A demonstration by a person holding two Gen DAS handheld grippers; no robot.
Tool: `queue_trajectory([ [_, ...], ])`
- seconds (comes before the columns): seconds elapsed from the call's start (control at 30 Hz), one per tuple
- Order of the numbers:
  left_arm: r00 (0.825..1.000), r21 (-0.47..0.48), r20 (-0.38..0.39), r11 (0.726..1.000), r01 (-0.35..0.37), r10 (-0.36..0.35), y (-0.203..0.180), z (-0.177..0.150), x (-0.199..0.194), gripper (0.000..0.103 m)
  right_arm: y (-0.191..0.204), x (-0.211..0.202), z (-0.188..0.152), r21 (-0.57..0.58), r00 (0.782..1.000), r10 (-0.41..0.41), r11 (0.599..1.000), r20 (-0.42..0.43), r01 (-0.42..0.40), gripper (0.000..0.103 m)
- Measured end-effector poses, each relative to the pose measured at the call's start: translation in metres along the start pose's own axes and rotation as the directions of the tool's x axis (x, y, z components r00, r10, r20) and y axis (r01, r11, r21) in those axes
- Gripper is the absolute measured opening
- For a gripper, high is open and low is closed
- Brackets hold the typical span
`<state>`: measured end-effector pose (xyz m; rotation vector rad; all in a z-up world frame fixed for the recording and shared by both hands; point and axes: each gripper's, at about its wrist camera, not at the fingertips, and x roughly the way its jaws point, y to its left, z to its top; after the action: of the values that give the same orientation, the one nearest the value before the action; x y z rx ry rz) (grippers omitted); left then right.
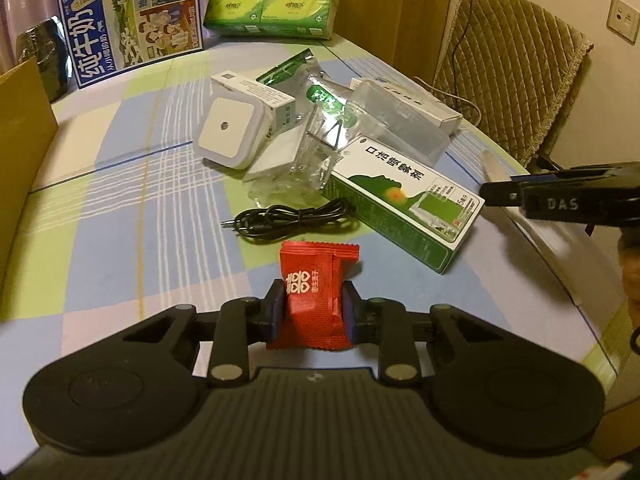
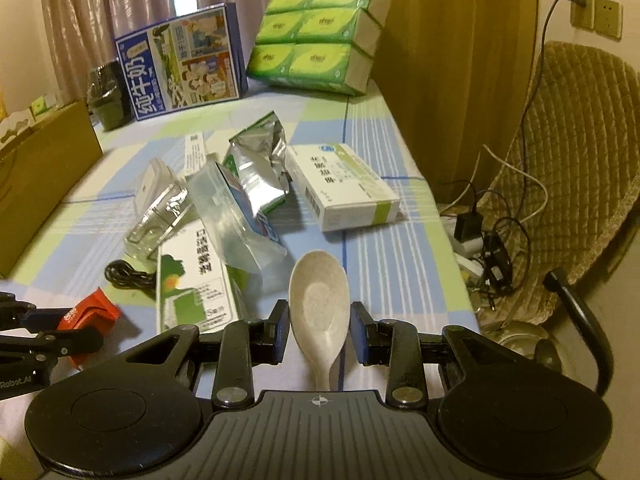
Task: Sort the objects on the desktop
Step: 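Carry the red packet with the left tool while the right tool carries the spoon to the cardboard box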
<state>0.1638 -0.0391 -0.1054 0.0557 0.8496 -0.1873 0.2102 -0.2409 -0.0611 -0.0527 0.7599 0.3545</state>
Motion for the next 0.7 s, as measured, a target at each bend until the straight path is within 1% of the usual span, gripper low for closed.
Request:
queue_trajectory([
  [0.23,0.999,0.002,0.036,1.0,-0.005,0.005,0.004,0.003,-0.022,0.023,0.007,-0.027,0.012,-0.01,0.999,-0.007,1.0,0.051,0.008,0.029],
  [0.7,0.994,-0.014,0.109,1.0,-0.013,0.015,0.014,0.017,-0.058,0.023,0.039,-0.059,0.042,-0.049,0.991,0.026,0.999,0.128,-0.02,0.029],
])
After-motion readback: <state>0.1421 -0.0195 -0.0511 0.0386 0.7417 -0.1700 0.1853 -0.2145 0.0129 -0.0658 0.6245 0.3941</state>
